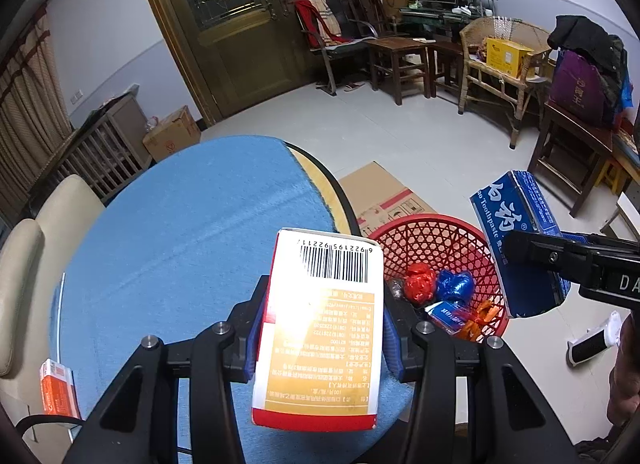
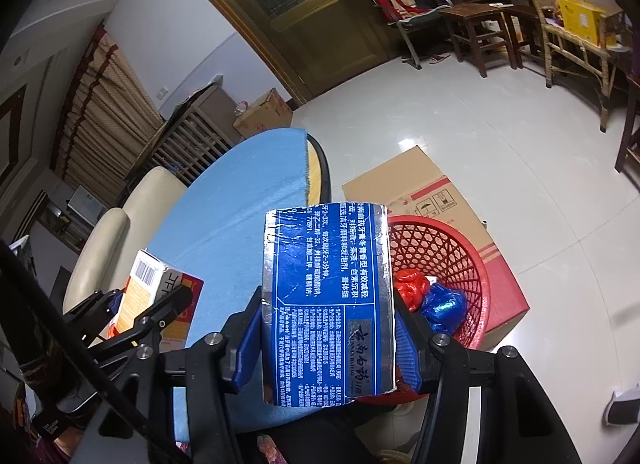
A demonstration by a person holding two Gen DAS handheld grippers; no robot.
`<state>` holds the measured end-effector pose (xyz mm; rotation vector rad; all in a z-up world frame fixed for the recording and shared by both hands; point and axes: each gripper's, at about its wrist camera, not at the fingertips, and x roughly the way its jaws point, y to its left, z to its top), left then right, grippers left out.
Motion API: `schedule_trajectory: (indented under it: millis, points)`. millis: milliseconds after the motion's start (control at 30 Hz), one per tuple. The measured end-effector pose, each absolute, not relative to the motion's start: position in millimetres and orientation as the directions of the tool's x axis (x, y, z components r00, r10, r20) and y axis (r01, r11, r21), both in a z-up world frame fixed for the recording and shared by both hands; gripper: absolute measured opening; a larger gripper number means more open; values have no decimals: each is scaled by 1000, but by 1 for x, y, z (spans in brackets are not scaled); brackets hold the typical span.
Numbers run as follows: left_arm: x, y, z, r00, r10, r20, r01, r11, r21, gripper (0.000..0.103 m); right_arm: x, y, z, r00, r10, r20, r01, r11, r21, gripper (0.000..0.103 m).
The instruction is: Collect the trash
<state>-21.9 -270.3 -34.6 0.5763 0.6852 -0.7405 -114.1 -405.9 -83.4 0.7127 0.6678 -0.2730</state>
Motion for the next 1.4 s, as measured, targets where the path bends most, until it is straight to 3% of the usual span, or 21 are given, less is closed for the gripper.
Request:
schedule_trajectory:
  millis: [467, 500, 567, 833, 1300, 1400]
  points:
    - [-19, -302, -45, 436, -481, -761, 835, 532, 141, 51, -119, -434, -106, 747, -11, -665, 513, 646, 566, 64]
    - [-18, -305, -46, 428, -486, -762, 840, 526, 136, 53, -118, -436, -107, 747, -12, -665, 516, 642, 568, 65]
    - [-18, -309, -48, 408, -493, -769, 850, 512, 123, 66, -116, -439, -111, 738, -12, -675, 529, 631, 567, 66]
    - [-12, -304, -53, 401, -494, -772, 857, 501, 124, 68, -114, -442, -110, 734, -20, -679, 540, 623, 566, 66]
    - [49, -164, -39, 620, -287, -730, 574, 800, 174, 68, -41, -359, -83, 715, 48, -697, 398, 792, 463, 66]
    - [59, -126, -29, 668, -244, -703, 498, 849, 178, 74, -21, -330, -72, 720, 62, -691, 345, 832, 434, 66]
